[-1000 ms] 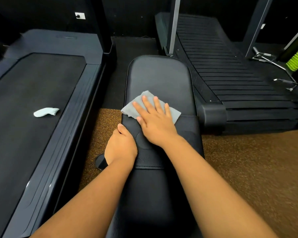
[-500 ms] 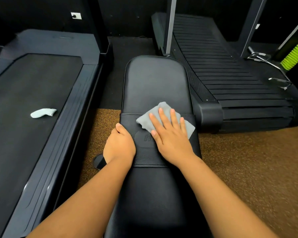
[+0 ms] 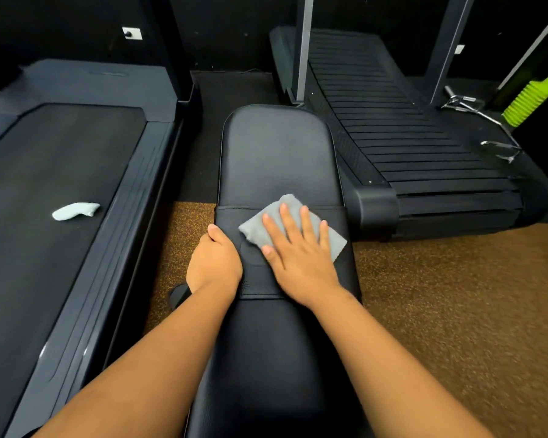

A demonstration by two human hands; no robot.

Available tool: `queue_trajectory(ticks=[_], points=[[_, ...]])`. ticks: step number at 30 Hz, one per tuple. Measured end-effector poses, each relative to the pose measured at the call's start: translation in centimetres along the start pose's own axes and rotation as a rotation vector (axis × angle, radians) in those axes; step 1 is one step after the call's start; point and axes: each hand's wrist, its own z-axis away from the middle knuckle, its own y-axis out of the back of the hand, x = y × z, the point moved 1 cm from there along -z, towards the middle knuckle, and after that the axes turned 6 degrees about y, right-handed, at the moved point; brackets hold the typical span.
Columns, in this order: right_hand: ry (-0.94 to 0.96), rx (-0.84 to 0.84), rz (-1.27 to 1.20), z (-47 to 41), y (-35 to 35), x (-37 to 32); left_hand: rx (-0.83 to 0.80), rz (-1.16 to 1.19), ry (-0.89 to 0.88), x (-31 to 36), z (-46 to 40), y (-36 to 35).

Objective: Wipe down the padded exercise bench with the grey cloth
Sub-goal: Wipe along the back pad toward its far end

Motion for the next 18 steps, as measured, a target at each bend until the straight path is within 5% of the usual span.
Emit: queue_trajectory(ticks=[5,13,18], points=[[0.043,-0.034,-0.024,4.7,-0.2,1.3,-0.020,0.010,0.006,-0.2,0.1,0.1],[-0.260,-0.022,-0.072,0.4,1.2,2.3,-0.158,0.085,0.049,-0.5,-0.3,0.6],[0.027,-0.042,-0.007,2.4,-0.3,-1.6,-0.443,0.316,0.157,-1.7,-1.3,0.9]])
